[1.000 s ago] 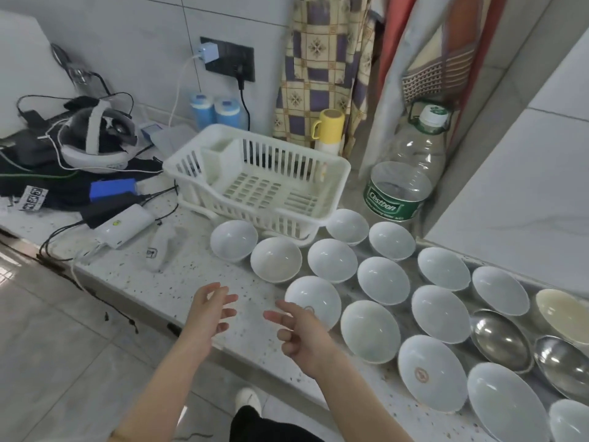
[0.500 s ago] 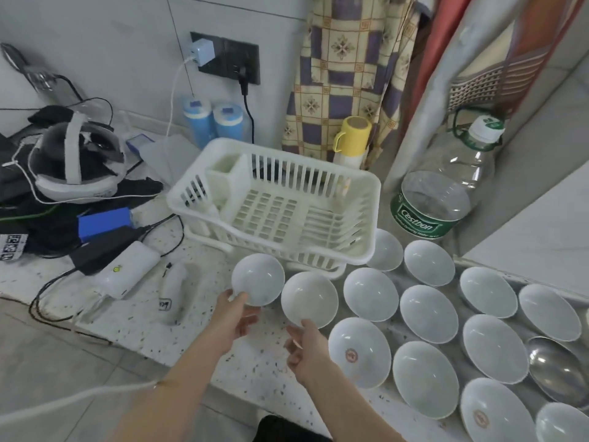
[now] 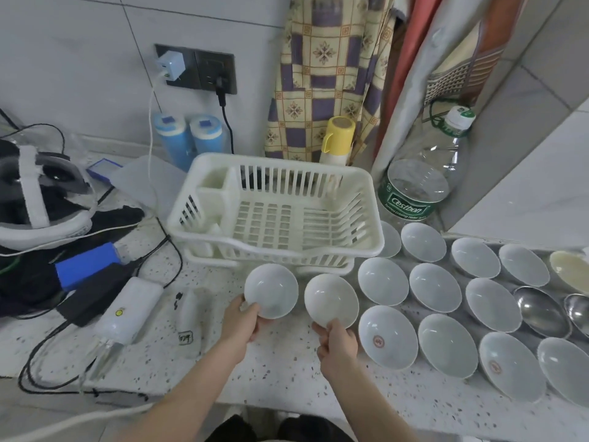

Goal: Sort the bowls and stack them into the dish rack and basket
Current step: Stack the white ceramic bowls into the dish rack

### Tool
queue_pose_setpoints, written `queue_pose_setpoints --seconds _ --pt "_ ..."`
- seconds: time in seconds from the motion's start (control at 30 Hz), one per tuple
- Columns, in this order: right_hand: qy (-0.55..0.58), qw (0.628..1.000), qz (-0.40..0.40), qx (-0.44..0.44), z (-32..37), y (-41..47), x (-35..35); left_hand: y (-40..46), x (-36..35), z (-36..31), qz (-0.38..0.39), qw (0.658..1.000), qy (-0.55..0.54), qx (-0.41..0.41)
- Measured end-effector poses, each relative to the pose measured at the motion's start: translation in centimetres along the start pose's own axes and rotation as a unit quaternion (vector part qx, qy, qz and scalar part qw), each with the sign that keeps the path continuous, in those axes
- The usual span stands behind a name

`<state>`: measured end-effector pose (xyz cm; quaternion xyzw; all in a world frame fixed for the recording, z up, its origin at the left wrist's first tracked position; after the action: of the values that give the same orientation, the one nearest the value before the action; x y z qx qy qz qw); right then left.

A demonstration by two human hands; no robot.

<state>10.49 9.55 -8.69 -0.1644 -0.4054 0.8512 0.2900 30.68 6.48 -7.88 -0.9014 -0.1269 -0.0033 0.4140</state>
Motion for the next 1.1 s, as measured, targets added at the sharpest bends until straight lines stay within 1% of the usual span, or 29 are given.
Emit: queue_pose_setpoints --seconds 0.13,0.2,0.3,0.37,0.47,0.63,0.8,0.93,1.1 --pt "0.043 0.999 -0.027 0.008 -0.7 -2.1 0.0 -0.6 2.4 -1.6 0.025 0.996 0.08 -0.042" --pt "0.07 0.997 -0.037 0.019 -0.9 -3.2 0.1 -0.9 3.3 -2.7 0.057 0.988 0.128 -0.064" --pt "0.112 0.99 -0.055 0.063 -0.3 -4.7 0.1 -1.8 4.3 -5.0 0.115 0.972 0.183 -0.097" --pt "0.129 0.985 -0.062 0.1 0.7 -5.9 -0.1 -2.4 4.8 -6.6 0.145 0.966 0.185 -0.109" --pt "0.145 0.974 -0.069 0.161 2.8 -7.3 -0.4 -3.0 5.2 -9.1 0.17 0.966 0.151 -0.125" --pt "0.135 0.963 -0.048 0.228 6.9 -8.9 -2.2 -2.6 5.7 -13.3 0.156 0.971 0.084 -0.158" --pt "0.125 0.951 -0.018 0.283 11.2 -9.1 -4.2 -1.3 5.3 -16.6 0.128 0.973 0.054 -0.182" --pt "0.109 0.943 0.008 0.316 14.2 -8.4 -5.6 0.6 4.6 -18.3 0.1 0.978 0.045 -0.177" --pt "0.063 0.942 0.033 0.329 16.7 -6.6 -6.6 3.5 2.8 -19.1 0.073 0.984 0.074 -0.146"
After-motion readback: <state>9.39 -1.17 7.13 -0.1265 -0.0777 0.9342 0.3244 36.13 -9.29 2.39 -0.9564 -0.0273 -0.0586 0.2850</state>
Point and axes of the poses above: each hand's wrist, its own y-axis towards the middle knuckle, its own x-axis out of the back of the hand, z = x × y, the point moved 6 cm from there along y, towards the middle knuckle, and after that the axes turned 6 degrees about x, right-handed, at the moved point
